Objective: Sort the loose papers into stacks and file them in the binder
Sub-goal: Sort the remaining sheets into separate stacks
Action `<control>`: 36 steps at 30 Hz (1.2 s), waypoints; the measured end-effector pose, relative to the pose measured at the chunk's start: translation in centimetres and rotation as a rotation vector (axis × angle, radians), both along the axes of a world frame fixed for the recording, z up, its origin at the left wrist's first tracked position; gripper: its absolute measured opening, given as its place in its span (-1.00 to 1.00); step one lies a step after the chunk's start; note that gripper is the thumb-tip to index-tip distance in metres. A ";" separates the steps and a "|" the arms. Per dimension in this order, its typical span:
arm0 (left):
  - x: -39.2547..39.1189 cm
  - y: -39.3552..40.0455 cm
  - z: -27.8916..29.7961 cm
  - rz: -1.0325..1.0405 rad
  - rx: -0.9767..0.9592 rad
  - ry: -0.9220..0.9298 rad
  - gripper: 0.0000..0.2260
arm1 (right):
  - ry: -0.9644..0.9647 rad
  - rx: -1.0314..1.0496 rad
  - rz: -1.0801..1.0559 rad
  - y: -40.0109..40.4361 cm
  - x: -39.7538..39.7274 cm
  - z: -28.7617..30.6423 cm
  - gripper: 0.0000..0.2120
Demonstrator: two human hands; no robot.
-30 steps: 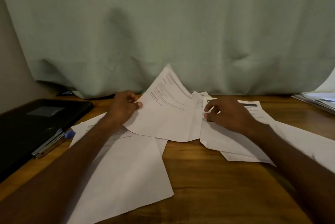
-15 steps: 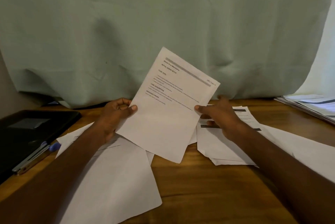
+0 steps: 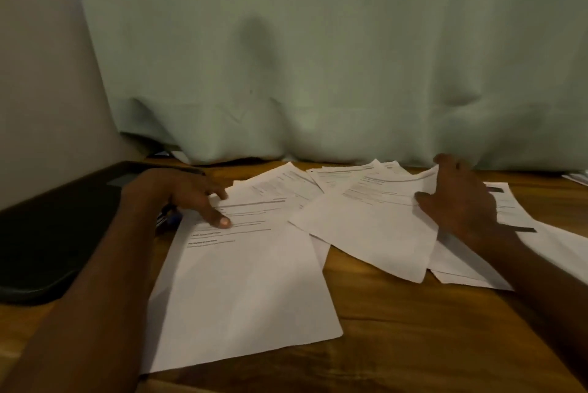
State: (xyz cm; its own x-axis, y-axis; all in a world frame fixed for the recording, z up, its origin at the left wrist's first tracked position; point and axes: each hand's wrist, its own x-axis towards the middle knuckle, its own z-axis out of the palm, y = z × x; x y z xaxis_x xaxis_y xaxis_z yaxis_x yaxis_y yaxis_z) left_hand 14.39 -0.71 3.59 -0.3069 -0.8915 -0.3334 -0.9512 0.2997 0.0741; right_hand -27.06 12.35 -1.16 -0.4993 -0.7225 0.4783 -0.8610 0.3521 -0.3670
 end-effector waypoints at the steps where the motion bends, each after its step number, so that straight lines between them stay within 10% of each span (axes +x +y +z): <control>1: -0.5 -0.1 -0.3 0.008 0.028 0.025 -0.09 | 0.058 0.024 -0.029 0.2 0.2 0.1 -0.43; 8: -3.0 -0.1 -0.7 -0.048 -0.021 0.047 -0.17 | 0.089 -0.217 0.536 1.1 4.0 0.8 -0.73; 13: -3.5 -0.1 -0.9 -0.074 -0.050 0.082 -0.30 | 0.131 0.150 0.955 0.6 7.7 -1.2 -0.63; 36: -3.0 1.2 1.1 -0.134 -0.270 0.630 -0.81 | 0.033 0.282 0.965 -0.6 5.9 -2.4 -0.51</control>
State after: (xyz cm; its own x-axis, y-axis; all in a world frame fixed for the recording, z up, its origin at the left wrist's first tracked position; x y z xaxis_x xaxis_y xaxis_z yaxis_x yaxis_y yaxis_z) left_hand 11.35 0.49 4.67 -0.4820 -0.8590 0.1724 -0.7051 0.4971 0.5057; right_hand -21.17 11.71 -3.60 0.3698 -0.9002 0.2301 -0.8322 -0.4310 -0.3489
